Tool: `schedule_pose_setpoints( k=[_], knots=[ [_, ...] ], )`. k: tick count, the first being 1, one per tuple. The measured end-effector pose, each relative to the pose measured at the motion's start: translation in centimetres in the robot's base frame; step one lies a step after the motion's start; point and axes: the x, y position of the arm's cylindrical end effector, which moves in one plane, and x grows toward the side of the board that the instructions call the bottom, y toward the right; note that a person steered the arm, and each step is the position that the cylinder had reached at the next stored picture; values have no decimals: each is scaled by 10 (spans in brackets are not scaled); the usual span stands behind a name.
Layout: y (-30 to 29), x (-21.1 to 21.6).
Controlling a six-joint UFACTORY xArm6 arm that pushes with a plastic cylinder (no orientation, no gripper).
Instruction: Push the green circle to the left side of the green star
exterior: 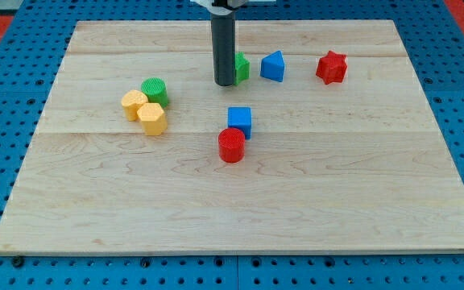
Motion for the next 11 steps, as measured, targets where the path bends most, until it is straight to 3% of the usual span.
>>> schedule_pose_setpoints(
  k=[2,3,5,7,8,9,10,11],
  knots=[
    [-11,-1],
    [-44,37],
    [-112,62],
    [-141,34],
    [-113,24],
    [-120,14],
    [-160,28],
    [-162,1]
  ],
)
